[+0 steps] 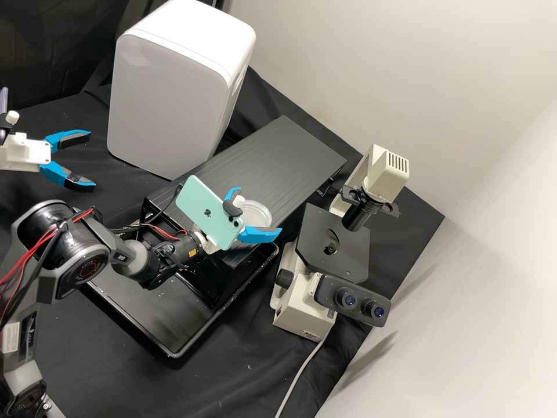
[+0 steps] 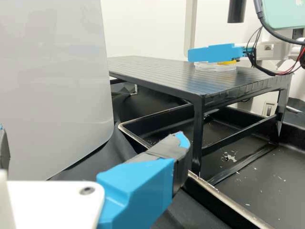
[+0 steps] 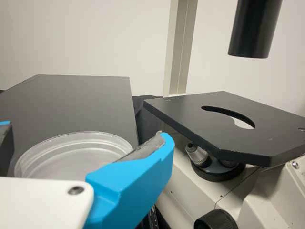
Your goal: Remove the lid from the petri dish
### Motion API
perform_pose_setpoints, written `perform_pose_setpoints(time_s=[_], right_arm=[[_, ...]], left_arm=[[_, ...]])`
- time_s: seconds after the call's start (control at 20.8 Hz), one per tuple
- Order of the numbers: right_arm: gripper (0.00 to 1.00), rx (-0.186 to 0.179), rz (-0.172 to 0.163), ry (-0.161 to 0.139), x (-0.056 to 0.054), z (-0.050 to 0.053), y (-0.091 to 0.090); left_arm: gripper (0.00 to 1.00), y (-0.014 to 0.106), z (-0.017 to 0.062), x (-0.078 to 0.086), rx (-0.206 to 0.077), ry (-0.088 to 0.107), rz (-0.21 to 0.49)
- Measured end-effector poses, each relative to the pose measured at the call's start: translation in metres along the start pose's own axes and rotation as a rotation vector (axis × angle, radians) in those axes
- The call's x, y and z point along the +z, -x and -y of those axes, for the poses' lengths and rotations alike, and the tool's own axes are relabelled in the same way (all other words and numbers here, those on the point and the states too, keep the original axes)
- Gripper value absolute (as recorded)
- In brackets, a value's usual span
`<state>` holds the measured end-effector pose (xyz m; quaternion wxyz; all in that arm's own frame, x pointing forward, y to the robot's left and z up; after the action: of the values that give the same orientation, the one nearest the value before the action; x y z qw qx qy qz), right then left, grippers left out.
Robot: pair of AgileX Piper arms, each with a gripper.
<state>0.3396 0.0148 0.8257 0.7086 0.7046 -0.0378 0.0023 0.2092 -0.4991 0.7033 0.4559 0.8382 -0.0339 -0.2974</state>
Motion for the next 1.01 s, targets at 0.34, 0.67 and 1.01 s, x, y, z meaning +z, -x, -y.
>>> perform_pose_setpoints(time_s=[0.34, 0.67, 1.01], right_arm=[[0.0, -0.003, -0.004, 0.001, -0.0003, 0.0003, 0.0], [0.0, -0.005, -0.005, -0.003, -0.0005, 0.0004, 0.0], [1.0, -0.005, -0.005, -0.024, -0.0005, 0.0004, 0.0]], left_arm=[[1.0, 0.0, 0.0, 0.0, 0.0, 0.0, 0.0], [1.0, -0.0005, -0.0005, 0.0, 0.002, 0.0, 0.001], [1.0, -0.0008, -0.0008, 0.0001, 0.004, 0.0, 0.001]])
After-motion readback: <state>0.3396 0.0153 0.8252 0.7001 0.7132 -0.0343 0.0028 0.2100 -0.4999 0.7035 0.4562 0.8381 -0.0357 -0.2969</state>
